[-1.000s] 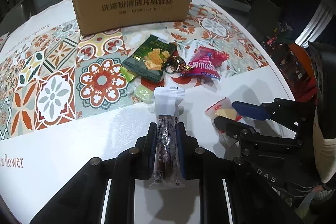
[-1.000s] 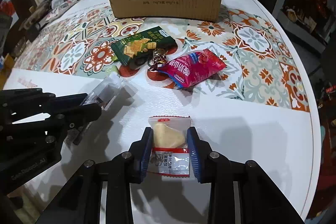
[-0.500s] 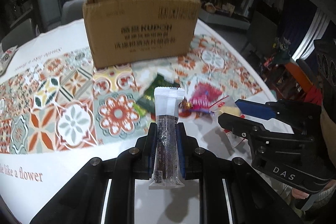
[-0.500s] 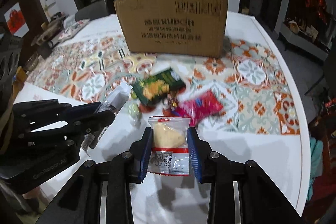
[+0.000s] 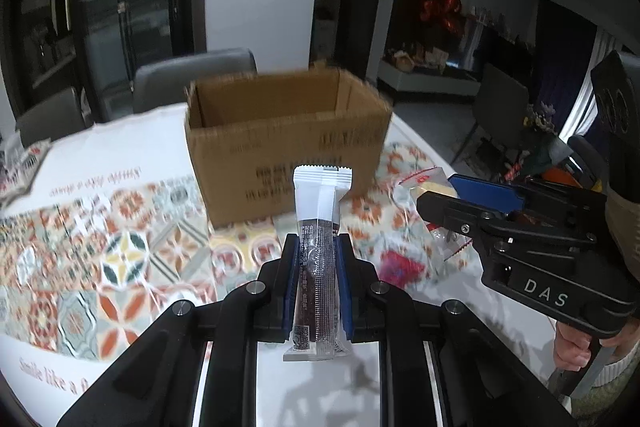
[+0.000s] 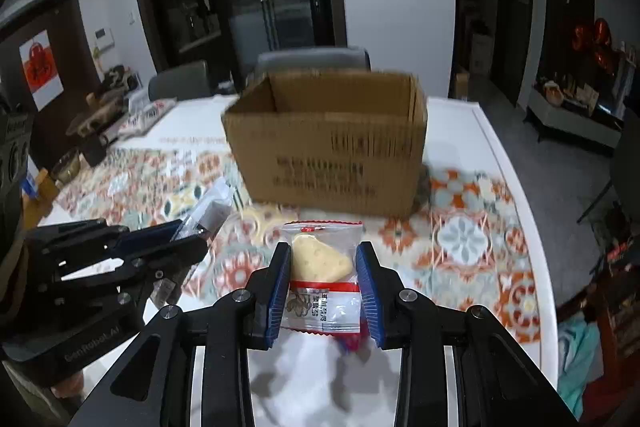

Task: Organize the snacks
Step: 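Carry both snacks into the cardboard box and open both tools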

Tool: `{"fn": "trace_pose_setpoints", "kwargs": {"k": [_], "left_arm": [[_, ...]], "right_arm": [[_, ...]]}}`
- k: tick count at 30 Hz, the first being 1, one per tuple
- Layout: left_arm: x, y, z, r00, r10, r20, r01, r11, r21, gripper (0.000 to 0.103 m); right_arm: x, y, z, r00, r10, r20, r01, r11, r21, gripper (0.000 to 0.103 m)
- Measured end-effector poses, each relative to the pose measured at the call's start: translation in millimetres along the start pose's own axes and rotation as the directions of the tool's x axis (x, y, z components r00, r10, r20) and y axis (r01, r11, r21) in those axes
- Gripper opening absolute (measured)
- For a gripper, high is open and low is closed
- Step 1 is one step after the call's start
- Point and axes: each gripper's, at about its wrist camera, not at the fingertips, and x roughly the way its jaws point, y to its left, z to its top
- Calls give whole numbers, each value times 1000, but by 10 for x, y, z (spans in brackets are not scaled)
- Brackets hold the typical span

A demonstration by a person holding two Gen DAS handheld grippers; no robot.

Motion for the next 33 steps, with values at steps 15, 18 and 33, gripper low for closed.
{"fn": "trace_pose_setpoints", "kwargs": {"k": [15,18,33], "left_arm": [[36,304,935,995,65,72,-67,998,23,19],[119,373,1087,995,75,68,-77,997,25,19],[862,675,1521,993,114,30,-114,993,-28,18]], "right_arm": [[97,-59,1002,998,17,55,-16,1000,-14,35],[172,-61,1167,998,7,55,-6,1000,-23,35],[923,-360,1519,1000,-1,-10,1,999,41,35]]}}
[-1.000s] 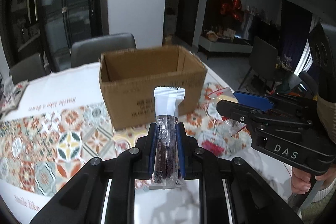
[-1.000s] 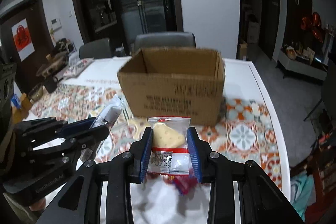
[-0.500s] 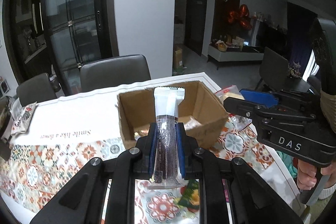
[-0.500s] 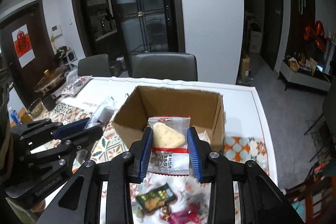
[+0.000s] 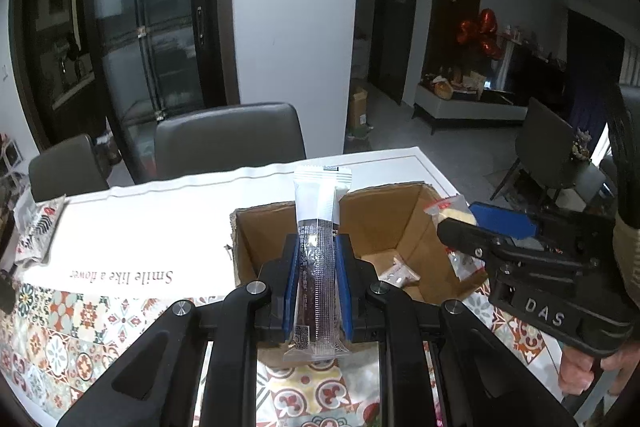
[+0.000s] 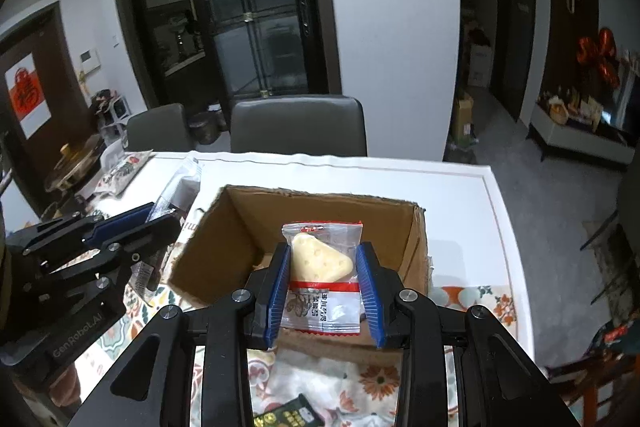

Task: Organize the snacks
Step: 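Carry both snacks into the cardboard box and open both tools, then move both open tools back over the remaining snacks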

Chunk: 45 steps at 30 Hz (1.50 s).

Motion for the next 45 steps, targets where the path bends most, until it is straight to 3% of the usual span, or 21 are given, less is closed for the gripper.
{"fn": "trace_pose_setpoints", "kwargs": {"k": [7,9,10,20,29,38,45], "left_arm": [[303,-65,44,997,40,-65,-39,999,8,21],[278,-66,17,995,64,-75,-64,998,2,43],[242,-72,-10,995,71,-75,-71,997,0,45],[-346,-165,-351,998,59,-9,-59,998,26,47],[-734,-328,-854,998,55,26,-56,998,41,47],[-836,-446,-1352,999,40,-14,-39,998,50,47],[-779,-534,-1682,997,22,-75,-18,998,58,47]], "right_arm": [[209,-28,17,999,-16,-31,16,1000,8,35],[199,-13,5,999,-34,-29,34,999,4,38],[184,-15,-5,999,-41,-30,41,999,7,42],[-309,72,-380,999,-26,24,26,1000,-5,46],[-664,255,-999,998,-15,66,20,997,-77,47],[-752,293,-1449,999,24,42,-19,994,-109,47],[-697,320,-1757,998,61,-24,-64,988,-140,47]]}}
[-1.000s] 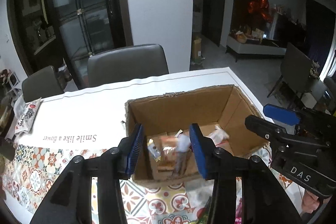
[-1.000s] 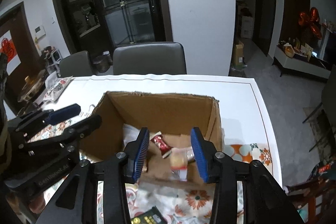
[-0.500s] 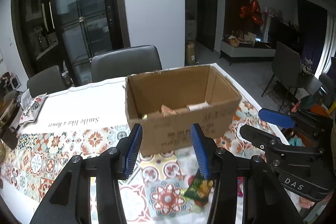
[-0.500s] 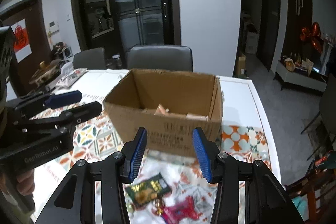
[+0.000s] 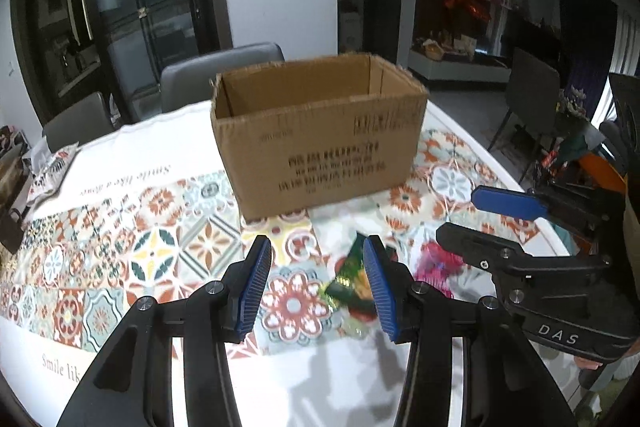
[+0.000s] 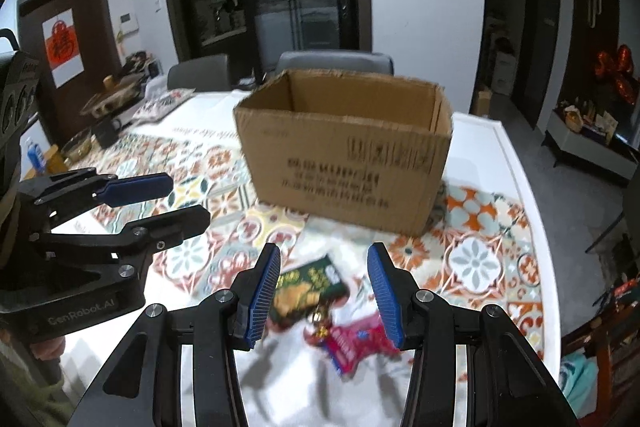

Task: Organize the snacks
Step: 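Move both open tools back over the remaining snacks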

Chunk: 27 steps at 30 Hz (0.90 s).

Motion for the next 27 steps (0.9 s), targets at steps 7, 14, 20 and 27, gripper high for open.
{"fn": "trace_pose_setpoints", "kwargs": {"k": [7,14,20,27], "left_arm": [[127,-77,-284,996,-42,-74,41,999,-18,47],[283,-120,-492,987,-82,-140,79,996,-29,47],[402,-117,-605,975,-119,-185,110,992,-58,47],[578,-92,-664,959,-153,-238,135,987,-89,46]], "right_arm": [[142,5,-205,997,19,-74,-19,1000,-8,47],[277,38,-344,991,40,-131,-45,998,-39,47],[403,55,-397,982,56,-179,-66,996,-52,46],[526,61,-423,974,63,-219,-77,995,-59,42]]}}
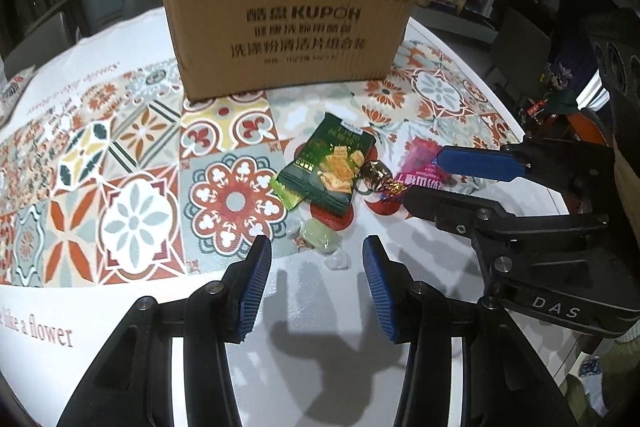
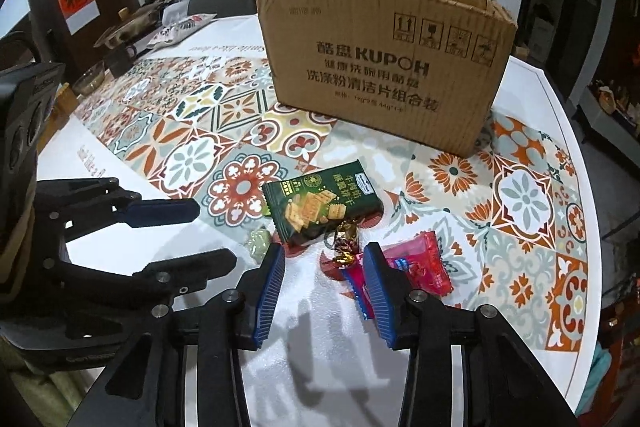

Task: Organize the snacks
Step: 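Move both open tools back over the remaining snacks, then grasp the pale green candy with the left tool while the right tool grasps the gold wrapped candies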

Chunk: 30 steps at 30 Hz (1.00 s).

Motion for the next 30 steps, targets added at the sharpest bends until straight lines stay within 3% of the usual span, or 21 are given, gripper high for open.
{"fn": "trace_pose_setpoints", "kwargs": {"k": [12,22,28,30], "left_arm": [[240,35,41,999,-37,-30,37,999,-29,40],[419,35,82,999,-17,-49,15,999,-43,36],[482,28,95,998,-10,-54,8,999,-47,28],[490,54,106,998,-24,-56,20,998,-61,21]], "right_arm": [[276,-51,76,997,0,-73,-3,999,-33,34],[448,-98,105,994,0,-110,-2,1000,-26,26],[538,-111,130,992,10,-125,-12,1000,-11,26],[581,-119,137,991,16,-133,-16,1000,5,26]]}}
